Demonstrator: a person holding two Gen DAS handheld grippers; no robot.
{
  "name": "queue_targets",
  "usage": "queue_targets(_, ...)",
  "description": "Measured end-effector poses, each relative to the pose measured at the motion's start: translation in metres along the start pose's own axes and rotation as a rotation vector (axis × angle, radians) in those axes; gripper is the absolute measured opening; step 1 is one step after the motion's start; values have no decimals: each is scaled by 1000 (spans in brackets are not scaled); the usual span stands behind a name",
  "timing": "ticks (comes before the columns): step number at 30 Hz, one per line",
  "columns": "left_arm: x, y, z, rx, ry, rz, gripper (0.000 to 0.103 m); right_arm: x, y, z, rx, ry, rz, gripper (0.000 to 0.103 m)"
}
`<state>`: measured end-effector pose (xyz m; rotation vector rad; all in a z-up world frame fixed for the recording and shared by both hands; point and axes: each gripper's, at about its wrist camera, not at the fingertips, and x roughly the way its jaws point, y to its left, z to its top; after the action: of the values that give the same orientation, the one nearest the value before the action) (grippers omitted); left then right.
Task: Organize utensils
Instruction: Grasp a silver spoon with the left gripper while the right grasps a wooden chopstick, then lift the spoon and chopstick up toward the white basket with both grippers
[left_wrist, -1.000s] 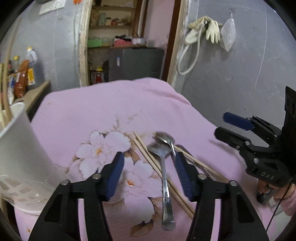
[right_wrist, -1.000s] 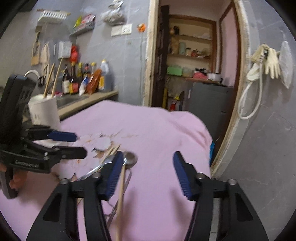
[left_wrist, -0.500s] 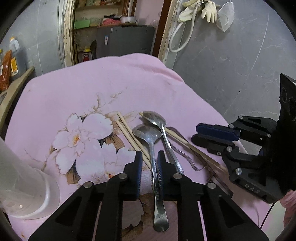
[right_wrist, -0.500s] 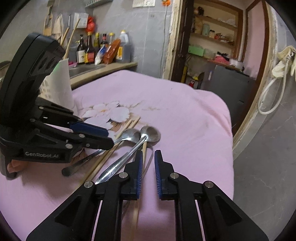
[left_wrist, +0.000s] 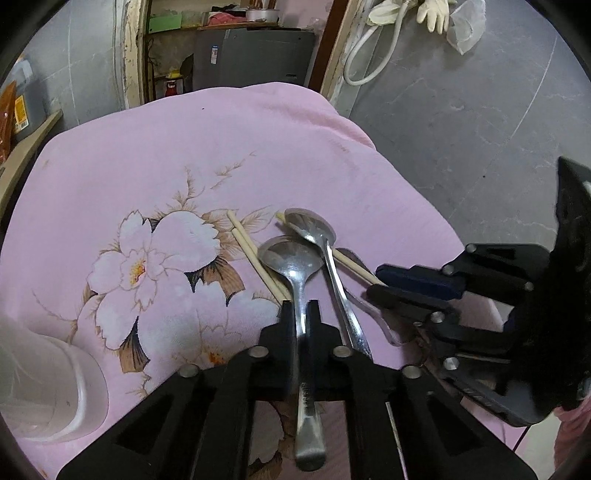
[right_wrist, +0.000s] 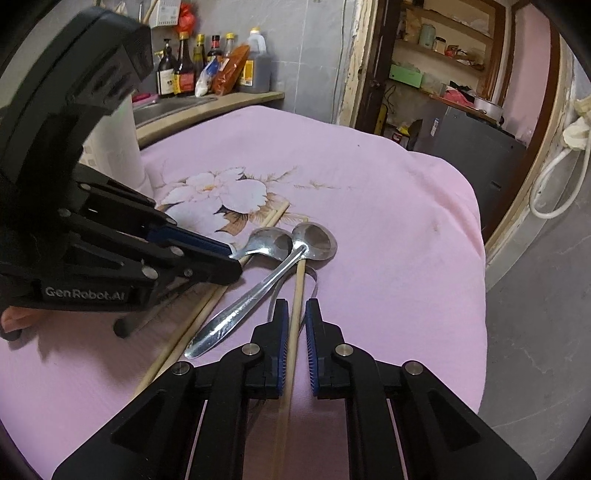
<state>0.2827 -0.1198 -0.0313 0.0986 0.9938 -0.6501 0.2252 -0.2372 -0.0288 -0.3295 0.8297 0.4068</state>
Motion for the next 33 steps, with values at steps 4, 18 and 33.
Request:
queue_targets(4,-2,4,-1,-48,-9,-14,3,-1,-5,2,37,8,17,4)
queue_targets(18,-32,11,-12,-131,-63,-20,2,-31,-13,-13,73,-17,1,3)
queue_targets(33,-41,6,-30,-183,-73,23,2,-25,-34,-17,174,48,-44,3)
